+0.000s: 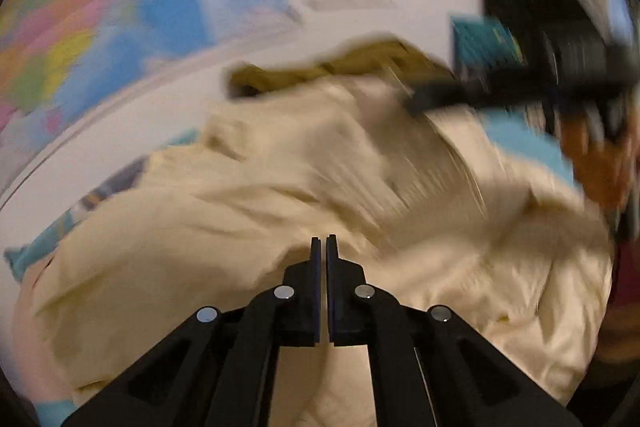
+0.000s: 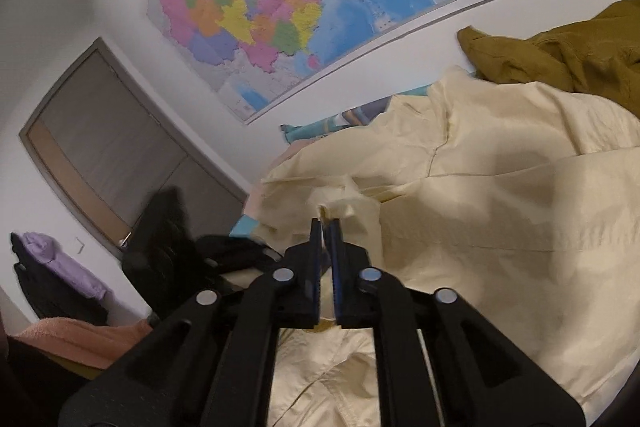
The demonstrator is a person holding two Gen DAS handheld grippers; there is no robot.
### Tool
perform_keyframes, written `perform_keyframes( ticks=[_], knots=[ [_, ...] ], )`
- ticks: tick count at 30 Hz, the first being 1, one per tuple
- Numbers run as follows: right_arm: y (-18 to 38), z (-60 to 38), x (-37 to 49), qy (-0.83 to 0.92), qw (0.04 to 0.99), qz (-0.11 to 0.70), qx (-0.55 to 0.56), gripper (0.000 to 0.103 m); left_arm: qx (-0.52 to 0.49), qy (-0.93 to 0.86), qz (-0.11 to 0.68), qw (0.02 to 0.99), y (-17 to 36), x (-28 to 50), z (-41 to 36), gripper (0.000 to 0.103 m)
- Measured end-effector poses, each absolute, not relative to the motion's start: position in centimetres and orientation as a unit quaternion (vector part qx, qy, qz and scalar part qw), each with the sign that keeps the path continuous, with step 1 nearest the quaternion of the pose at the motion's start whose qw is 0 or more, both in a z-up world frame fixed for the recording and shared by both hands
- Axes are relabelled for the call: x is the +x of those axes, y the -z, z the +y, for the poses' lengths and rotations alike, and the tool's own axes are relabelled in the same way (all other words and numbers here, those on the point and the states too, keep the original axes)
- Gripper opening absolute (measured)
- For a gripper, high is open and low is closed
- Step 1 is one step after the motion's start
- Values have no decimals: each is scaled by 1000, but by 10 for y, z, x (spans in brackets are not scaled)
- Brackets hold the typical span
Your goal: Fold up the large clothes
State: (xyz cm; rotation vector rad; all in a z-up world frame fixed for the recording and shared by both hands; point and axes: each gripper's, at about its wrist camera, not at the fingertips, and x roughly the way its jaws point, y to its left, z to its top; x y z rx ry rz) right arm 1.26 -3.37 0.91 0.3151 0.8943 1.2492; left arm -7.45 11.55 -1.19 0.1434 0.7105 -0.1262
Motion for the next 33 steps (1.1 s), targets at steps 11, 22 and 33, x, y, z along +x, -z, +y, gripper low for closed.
perform_keyframes(
  ticks=[11, 22, 33],
  knots=[
    [46, -33, 21, -445, 762, 467, 64, 63, 6, 59, 290, 955, -31, -110, 170, 2],
    [43, -27, 21, -493, 728, 468, 91, 4, 115, 154, 342, 920, 25, -91, 96, 52],
    [-28, -16, -3, -562, 720, 397, 93, 4, 145, 65, 350, 923, 36, -68, 92, 7]
  ],
)
